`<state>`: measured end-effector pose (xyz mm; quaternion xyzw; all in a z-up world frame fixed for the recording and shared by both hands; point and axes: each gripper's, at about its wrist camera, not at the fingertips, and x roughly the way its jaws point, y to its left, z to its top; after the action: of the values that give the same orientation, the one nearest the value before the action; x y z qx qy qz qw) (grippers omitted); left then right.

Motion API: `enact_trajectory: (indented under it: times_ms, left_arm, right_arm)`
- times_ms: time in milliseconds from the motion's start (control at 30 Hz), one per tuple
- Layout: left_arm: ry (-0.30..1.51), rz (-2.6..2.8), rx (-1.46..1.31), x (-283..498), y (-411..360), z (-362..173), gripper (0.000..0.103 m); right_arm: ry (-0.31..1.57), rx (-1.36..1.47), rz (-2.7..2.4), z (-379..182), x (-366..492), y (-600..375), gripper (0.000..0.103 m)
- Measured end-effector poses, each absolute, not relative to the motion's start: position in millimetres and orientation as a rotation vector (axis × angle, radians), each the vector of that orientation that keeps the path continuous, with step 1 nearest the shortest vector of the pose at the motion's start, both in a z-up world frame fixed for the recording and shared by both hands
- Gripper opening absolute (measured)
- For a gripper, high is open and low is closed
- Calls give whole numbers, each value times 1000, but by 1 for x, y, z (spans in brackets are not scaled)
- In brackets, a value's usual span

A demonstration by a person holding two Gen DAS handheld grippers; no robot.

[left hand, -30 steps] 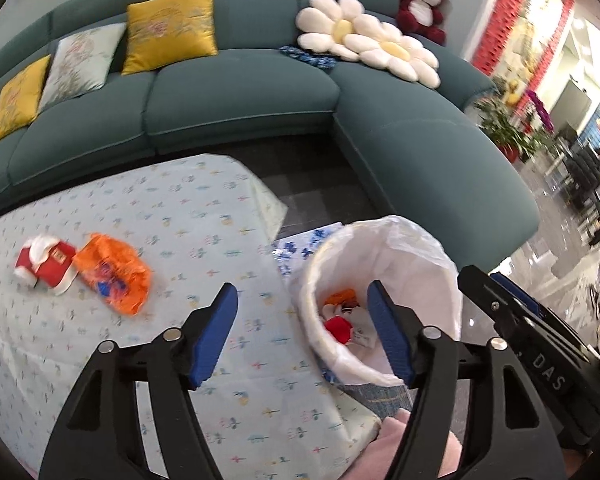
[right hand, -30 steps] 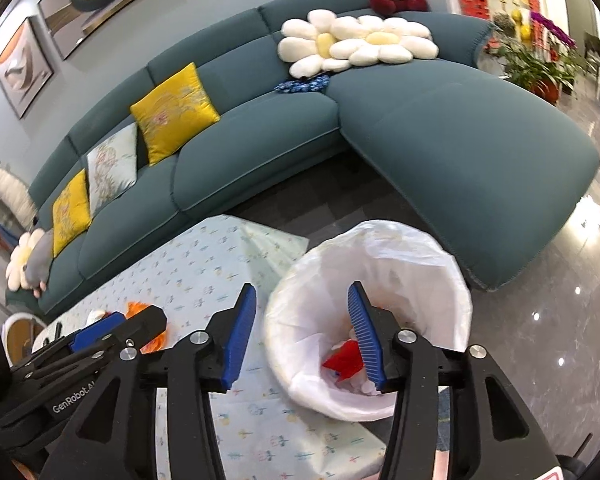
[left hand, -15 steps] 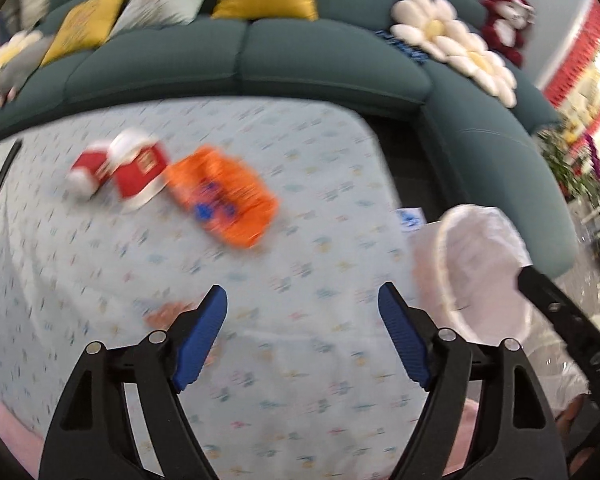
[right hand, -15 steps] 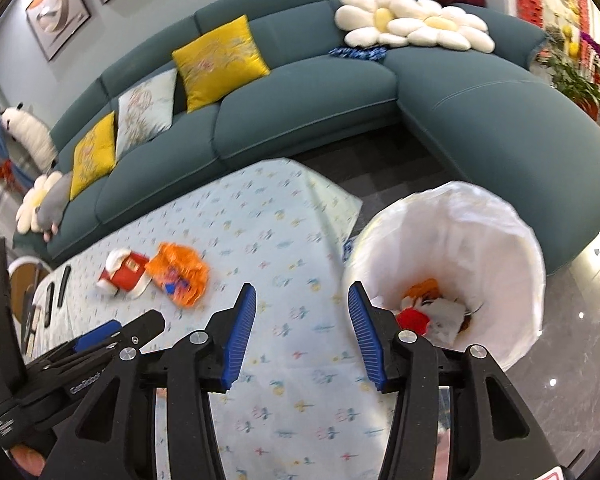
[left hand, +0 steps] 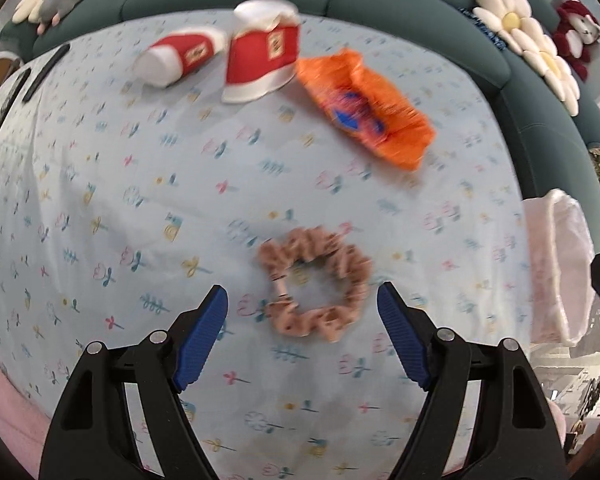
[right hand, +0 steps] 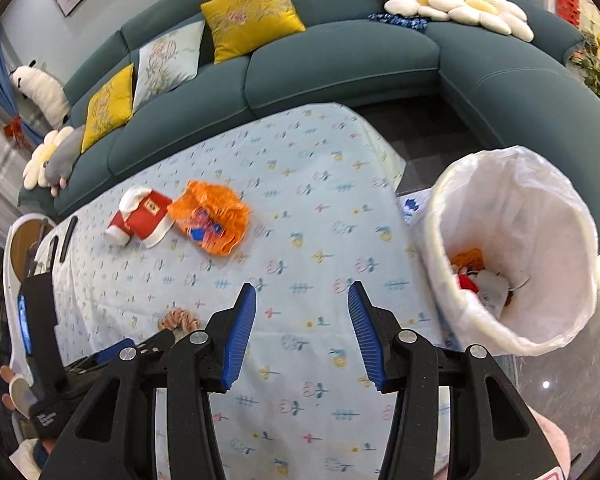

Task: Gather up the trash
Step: 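Move both open tools back over the table toward the pink scrunchie, then grasp the pink scrunchie with the left tool while the right tool grasps the orange bag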

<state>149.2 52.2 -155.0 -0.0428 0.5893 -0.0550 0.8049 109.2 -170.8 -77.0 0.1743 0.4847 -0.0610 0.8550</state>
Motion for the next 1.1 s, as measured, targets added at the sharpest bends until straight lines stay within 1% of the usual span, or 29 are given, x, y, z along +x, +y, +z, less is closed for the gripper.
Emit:
enact_trajectory:
  times_ms: [67,167,267,300,367,400,467,500,533,767,1100]
  left_arm:
    - [1274,-114,-95,150,54,-160,71]
    - [1291,-110,-96,152,59,-169,65]
    - [1313,-115,-103,153,60,-179,54]
    - [1322,-119,-103,154,62,-183,46]
    - [1304,-114,-85,154,61,-183,42]
    - [1301,-115,-76,155,61,-184,38]
    - [1294,-117,-67,158,62,-184,24]
    - [1296,-125,-75,160,63,-184,8]
    - [1304,-140,-95,162,64,-184,7]
    - [1264,-156,-132,177,78,-167,6]
    - [1214,-138,-189,227,95,-142,6]
  right_arm:
    - [1032,359,-121,-82,111,-164,47]
    - [1052,352,-113,-89,116,-154,47]
    - [1070,349,-105,-95,121,-146,47]
    - [1077,344,-102,-97,123,-143,47]
    - [1087,336,-98,-101,126,-138,47]
    - [1092,335,-96,-102,128,-136,47]
    - [1103,334,-91,-106,133,-131,47]
    - [1108,332,-88,-108,136,-129,47]
    - [1114,328,-84,-110,139,-127,47]
    - [1136,310,-80,-123,174,-115,47]
    - [1176,321,-102,-150,238,-106,47]
